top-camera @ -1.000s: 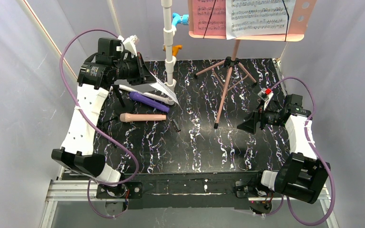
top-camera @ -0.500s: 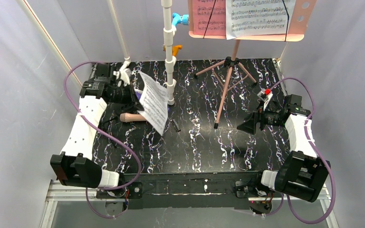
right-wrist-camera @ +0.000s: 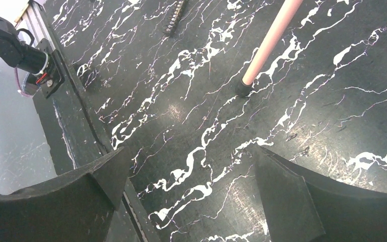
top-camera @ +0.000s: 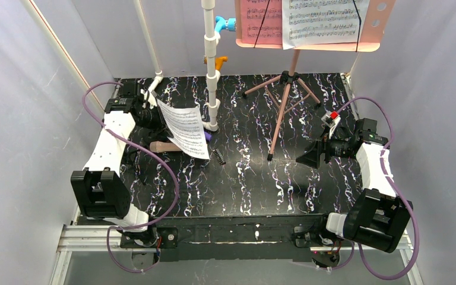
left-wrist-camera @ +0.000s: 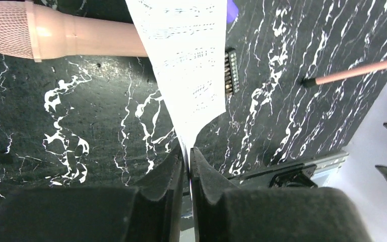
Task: Pack up the instrument practice props
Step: Place the sheet music at the center of the board, then move the music stand to the center of the board.
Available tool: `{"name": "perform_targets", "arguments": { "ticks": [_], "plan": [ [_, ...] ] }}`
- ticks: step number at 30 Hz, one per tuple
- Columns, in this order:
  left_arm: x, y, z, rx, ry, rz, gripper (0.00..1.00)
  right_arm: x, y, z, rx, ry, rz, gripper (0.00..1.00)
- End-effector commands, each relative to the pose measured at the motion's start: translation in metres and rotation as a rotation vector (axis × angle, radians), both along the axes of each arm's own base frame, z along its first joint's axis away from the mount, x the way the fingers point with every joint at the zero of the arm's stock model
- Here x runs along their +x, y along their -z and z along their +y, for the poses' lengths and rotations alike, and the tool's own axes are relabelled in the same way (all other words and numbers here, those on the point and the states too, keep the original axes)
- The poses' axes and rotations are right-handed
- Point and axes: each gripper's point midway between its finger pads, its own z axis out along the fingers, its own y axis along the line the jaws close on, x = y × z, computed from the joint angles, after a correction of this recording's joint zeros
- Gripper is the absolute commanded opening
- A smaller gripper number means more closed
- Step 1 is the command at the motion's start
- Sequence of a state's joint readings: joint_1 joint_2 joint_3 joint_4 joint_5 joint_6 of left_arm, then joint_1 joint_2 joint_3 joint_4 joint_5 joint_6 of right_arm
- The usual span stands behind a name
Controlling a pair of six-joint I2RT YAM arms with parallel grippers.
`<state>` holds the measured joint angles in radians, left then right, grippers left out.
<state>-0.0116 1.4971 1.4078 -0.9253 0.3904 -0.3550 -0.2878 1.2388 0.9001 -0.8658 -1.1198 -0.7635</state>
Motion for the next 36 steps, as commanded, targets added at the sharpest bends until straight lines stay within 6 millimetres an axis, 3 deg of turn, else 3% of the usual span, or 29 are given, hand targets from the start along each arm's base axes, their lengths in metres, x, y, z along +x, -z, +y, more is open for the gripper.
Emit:
{"name": "perform_targets", "arguments": {
  "ticks": [1,5,8,12,17,20,23,28,31,36],
  "plan": [
    [0.018,-0.016,0.011,0.057,-0.052,-0.075,0.11,0.001,-0.002,-0.001,-0.004,-0.004,-0.012,1.0],
    [0.016,-0.012,0.015,0.08,-0.059,-0.07,0.26,0.001,0.0,-0.002,-0.012,-0.003,-0.013,1.0],
    [0.005,-0.009,0.017,0.093,-0.058,-0.066,0.43,0.003,0.0,-0.002,-0.012,-0.003,-0.013,1.0],
    [-0.013,-0.019,0.02,0.107,-0.054,-0.119,0.61,0.008,0.001,-0.005,-0.029,-0.006,-0.004,1.0],
    [-0.041,-0.034,0.028,0.163,-0.029,-0.225,0.82,0.025,-0.003,-0.011,-0.094,-0.013,-0.028,1.0],
    [-0.058,-0.041,0.034,0.194,-0.035,-0.285,0.98,0.046,-0.013,-0.005,-0.099,0.016,-0.051,1.0],
    [-0.075,-0.041,0.036,0.188,-0.094,-0.299,0.98,0.08,-0.023,0.01,-0.125,0.08,-0.114,1.0],
    [-0.098,-0.043,0.013,0.058,-0.044,-0.324,0.98,0.138,-0.043,0.044,-0.026,0.228,-0.217,1.0],
    [-0.108,-0.041,0.002,-0.006,-0.017,-0.317,0.98,0.162,-0.046,0.062,0.041,0.304,-0.216,1.0],
    [-0.114,-0.039,-0.011,-0.08,0.017,-0.304,0.98,0.186,-0.034,0.083,0.061,0.353,-0.173,1.0]
  ]
}}
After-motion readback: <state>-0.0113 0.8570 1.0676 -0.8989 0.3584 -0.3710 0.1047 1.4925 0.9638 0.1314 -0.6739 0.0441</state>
